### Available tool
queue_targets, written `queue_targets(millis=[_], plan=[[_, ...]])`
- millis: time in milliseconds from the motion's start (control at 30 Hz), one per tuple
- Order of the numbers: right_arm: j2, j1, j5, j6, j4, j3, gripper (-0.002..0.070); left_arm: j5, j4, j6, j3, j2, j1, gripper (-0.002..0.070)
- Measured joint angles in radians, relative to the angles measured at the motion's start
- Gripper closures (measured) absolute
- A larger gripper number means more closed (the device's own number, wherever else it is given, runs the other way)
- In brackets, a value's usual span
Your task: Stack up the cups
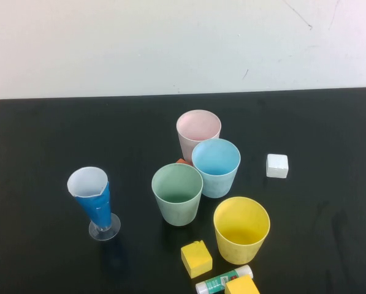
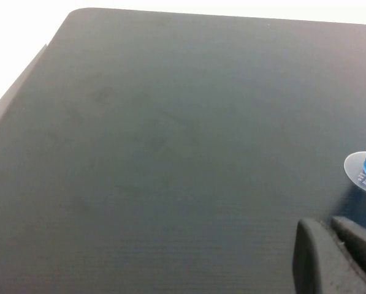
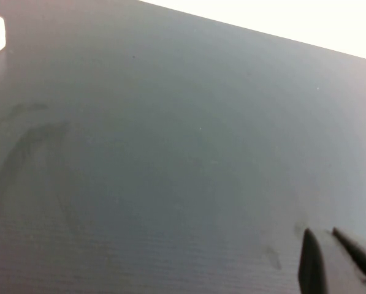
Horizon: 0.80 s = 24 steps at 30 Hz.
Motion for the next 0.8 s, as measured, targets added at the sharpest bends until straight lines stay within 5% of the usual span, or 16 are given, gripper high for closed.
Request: queue_targets(millis=[533, 800], plan=[[0.0, 0.0, 0.0, 0.005, 0.069, -0.002, 0.0679, 0.0, 0.034, 0.009, -0.002, 0.0, 0.0, 0.0677], [0.0, 0.0, -0.003, 0.194, 0.273, 0.0, 0.0679, -0.155, 0.058, 0.026, 0.002, 0.0, 0.0, 0.0677]])
